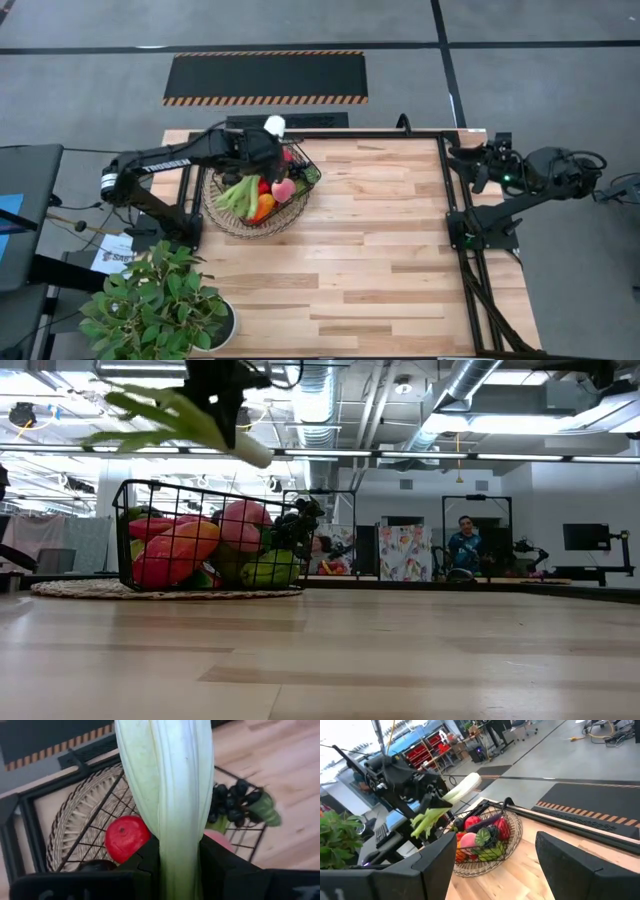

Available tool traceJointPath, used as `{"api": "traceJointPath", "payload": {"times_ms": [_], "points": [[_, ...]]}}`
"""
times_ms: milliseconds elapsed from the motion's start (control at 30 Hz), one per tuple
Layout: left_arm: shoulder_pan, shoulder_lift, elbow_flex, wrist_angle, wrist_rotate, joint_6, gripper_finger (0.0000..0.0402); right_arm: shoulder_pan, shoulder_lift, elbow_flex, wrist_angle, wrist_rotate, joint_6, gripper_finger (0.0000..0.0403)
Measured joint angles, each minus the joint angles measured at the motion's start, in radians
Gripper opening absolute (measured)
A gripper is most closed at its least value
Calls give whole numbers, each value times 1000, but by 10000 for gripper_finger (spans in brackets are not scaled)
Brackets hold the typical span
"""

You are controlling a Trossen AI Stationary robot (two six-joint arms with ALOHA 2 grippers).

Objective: Build produce basket
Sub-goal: Put the green celery into the wire basket

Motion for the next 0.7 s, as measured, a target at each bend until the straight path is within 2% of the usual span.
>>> {"api": "traceJointPath", "payload": {"times_ms": [233, 533, 700], "points": [[-11, 1, -151, 40, -12, 52, 72, 0, 3, 0, 2, -1, -1, 291], [-10, 0, -309, 279, 15, 95, 72, 0, 3, 0, 5, -3, -15, 291], [15, 6, -333, 314, 13, 129, 72, 0, 3, 0, 5, -4, -16, 291]]}}
